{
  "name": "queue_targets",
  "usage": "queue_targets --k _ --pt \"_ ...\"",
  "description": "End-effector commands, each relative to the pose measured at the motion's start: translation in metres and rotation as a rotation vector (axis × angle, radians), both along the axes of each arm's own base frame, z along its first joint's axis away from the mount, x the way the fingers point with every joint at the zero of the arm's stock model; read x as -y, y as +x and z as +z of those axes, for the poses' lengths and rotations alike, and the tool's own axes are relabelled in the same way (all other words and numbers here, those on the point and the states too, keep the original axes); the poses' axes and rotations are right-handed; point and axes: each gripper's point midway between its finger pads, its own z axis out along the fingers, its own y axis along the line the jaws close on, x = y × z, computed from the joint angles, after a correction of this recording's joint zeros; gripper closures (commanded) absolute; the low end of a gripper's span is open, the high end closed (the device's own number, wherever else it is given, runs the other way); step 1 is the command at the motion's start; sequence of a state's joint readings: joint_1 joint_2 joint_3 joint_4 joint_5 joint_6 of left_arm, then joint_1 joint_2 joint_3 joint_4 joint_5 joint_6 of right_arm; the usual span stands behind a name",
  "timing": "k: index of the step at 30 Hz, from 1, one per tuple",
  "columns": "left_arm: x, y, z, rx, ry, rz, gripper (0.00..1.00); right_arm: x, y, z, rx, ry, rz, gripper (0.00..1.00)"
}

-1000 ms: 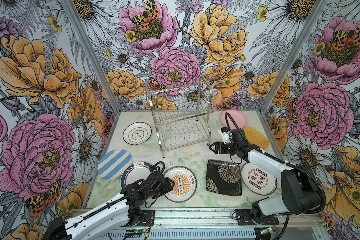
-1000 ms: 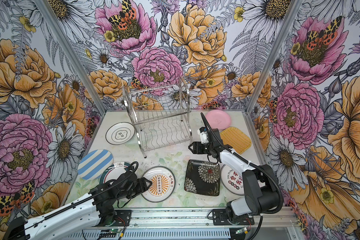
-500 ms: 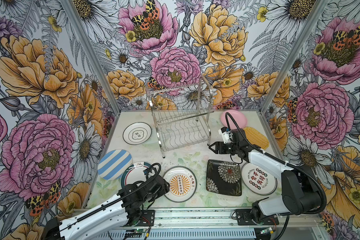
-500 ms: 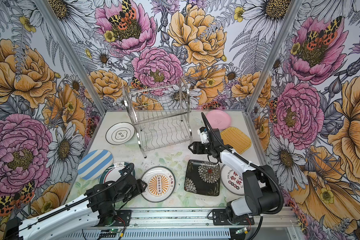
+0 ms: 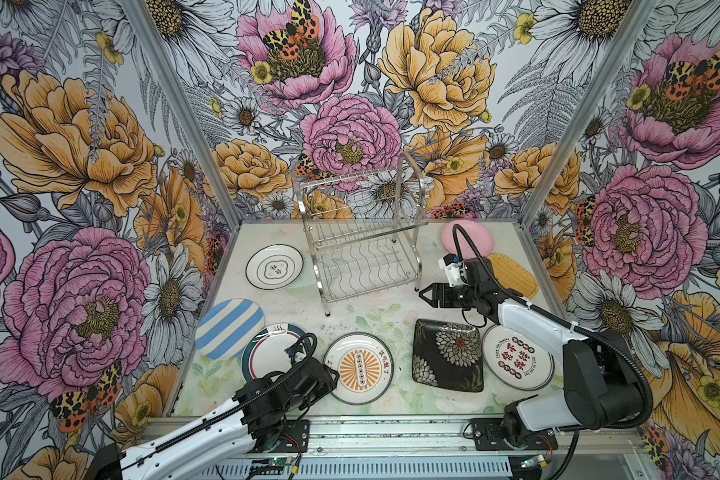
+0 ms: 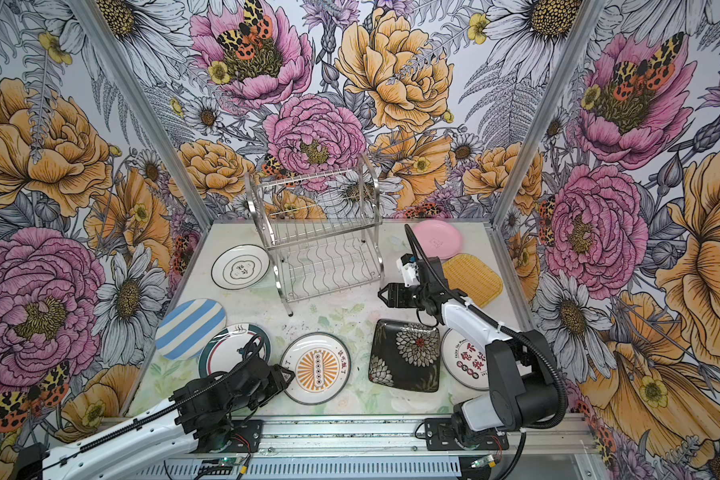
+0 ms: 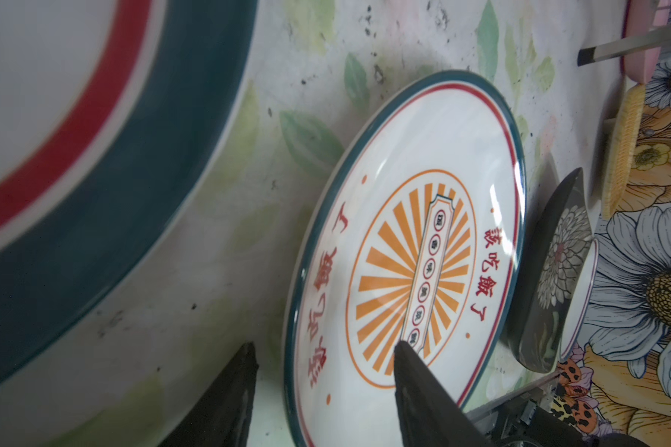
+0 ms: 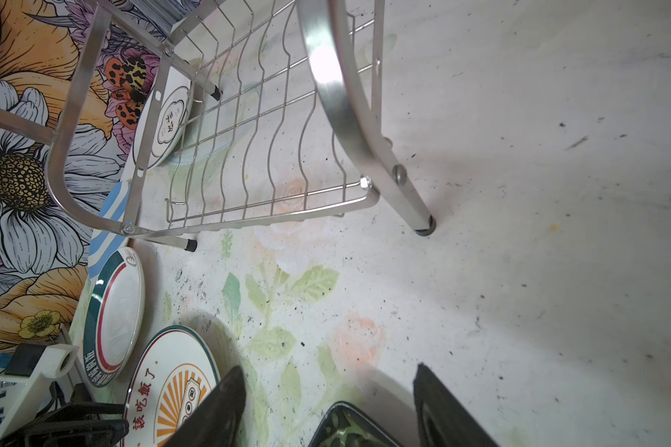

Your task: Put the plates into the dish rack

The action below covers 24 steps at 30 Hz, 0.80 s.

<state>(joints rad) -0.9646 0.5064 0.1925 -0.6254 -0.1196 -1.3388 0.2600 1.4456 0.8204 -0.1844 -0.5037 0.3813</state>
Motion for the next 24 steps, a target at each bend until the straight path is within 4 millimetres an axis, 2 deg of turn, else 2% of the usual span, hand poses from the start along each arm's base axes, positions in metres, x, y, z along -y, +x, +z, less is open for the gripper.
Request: queue_targets --k 1,10,20,22,24 --pt "0.011 0.000 0.000 -0.014 -0.062 -0.010 0.46 0.000 -0.002 0.012 0.024 0.022 0.008 0.31" --pt "0.007 -0.005 -0.018 -0.084 -0.068 0.027 0.59 0.002 0.000 0.014 0.021 0.032 0.006 0.31" --pt "0.002 -0.006 -0.025 -0.091 -0.062 0.045 0.96 0.003 -0.005 0.010 0.006 0.038 0.006 0.32" --pt "0.002 -0.005 -0.023 -0.084 -0.068 0.048 1.00 0.002 -0.006 0.009 0.000 0.041 0.009 0.31" --pt "0.003 -0.002 -0.019 -0.067 -0.079 0.053 1.00 0.002 -0.008 0.008 -0.004 0.044 0.011 0.31"
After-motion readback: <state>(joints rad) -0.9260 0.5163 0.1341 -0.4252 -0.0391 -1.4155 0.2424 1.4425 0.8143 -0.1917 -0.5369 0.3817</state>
